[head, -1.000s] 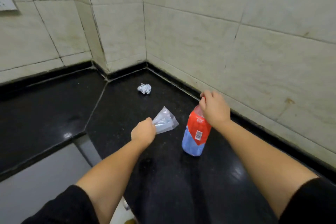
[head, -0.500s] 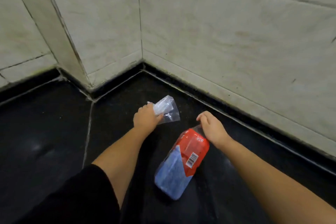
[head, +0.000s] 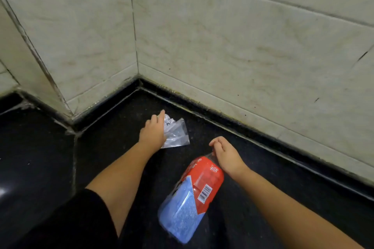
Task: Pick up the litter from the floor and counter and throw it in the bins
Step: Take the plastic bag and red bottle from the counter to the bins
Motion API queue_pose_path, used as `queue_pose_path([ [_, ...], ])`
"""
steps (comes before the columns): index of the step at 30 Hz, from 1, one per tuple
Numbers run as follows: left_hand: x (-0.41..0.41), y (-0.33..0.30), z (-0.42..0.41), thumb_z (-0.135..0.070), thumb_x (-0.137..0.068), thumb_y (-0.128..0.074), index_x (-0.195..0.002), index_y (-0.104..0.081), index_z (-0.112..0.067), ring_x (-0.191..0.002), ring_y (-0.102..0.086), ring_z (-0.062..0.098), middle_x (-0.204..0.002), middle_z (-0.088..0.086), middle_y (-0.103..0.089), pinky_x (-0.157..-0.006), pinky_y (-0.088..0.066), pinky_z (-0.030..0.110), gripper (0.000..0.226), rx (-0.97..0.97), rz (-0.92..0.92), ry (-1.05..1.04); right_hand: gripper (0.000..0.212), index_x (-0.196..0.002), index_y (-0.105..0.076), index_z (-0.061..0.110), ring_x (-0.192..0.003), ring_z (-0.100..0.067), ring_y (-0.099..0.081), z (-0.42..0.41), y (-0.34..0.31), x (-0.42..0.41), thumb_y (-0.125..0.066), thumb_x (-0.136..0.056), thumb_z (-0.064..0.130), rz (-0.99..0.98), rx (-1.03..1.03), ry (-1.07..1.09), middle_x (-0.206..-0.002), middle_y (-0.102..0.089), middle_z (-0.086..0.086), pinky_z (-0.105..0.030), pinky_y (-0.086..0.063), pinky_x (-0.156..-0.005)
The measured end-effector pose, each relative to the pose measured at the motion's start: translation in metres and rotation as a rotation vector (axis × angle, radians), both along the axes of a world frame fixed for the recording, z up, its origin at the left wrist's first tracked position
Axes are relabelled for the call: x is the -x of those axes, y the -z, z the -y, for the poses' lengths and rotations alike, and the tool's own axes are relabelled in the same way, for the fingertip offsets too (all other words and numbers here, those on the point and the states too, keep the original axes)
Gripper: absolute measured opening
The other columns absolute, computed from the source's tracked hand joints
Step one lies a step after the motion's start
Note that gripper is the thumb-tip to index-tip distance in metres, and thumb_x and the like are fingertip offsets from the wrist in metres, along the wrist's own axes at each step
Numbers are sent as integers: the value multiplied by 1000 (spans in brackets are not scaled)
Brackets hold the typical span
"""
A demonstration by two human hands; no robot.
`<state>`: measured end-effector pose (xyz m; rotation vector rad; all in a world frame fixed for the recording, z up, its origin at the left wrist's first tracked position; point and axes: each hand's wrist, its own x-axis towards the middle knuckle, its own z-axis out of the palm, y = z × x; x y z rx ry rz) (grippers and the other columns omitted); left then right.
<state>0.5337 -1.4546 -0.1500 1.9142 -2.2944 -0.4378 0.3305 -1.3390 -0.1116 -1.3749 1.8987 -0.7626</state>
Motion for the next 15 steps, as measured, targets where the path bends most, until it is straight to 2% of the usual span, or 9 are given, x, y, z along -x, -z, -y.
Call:
queue_pose_path([
  [1, -1, -1, 7, -26, -87, -63, -152, -9, -16, -126, -42, 32, -139, 12, -35, -97, -46, 45, 85, -33, -5, -21, 23, -89, -54, 19, -70, -9, -49, -1, 1, -1, -34, -98, 15, 1, 8, 4, -71, -51, 11, -29, -40, -76],
  [2, -2, -2, 14, -29, -87, -62, -153, -10, -14, -128, -40, 32, -140, 13, -34, -100, -45, 46, 85, -59, 9, -40, 23, -89, -54, 19, -69, -9, -49, -2, 1, -2, -34, -98, 14, 3, 11, 8, -70, -51, 11, -30, -40, -76],
  [5, -7, -3, 28, -36, -86, -59, -141, -37, -12, -128, -37, 32, -139, 14, -34, -102, -41, 45, 64, -71, 118, -83, 23, -90, -54, 19, -69, -8, -49, -4, 2, -6, -34, -98, 14, 6, 7, 5, -70, -51, 11, -31, -41, -77],
  [6, -8, -2, 29, -37, -86, -59, -138, -41, -13, -127, -35, 32, -139, 14, -32, -101, -41, 45, 60, -72, 136, -92, 23, -90, -54, 19, -69, -8, -49, -4, 2, -7, -34, -98, 14, 5, 4, 3, -70, -51, 10, -32, -42, -78],
  [10, -8, 4, 21, -29, -84, -63, -133, -38, -14, -126, -40, 32, -138, 14, -37, -100, -44, 45, 56, -158, 53, -89, 22, -92, -54, 19, -75, -15, -51, -2, 0, -8, -33, -98, 15, -26, -4, -9, -70, -51, 8, -38, -47, -82],
  [15, -14, 1, -14, -25, -82, -66, -129, -39, -13, -126, -44, 31, -137, 14, -45, -101, -44, 42, 55, -226, 16, -53, 21, -92, -54, 19, -80, -18, -53, -3, -12, -13, -34, -98, 18, -56, -25, -11, -72, -54, 5, -36, -45, -83],
])
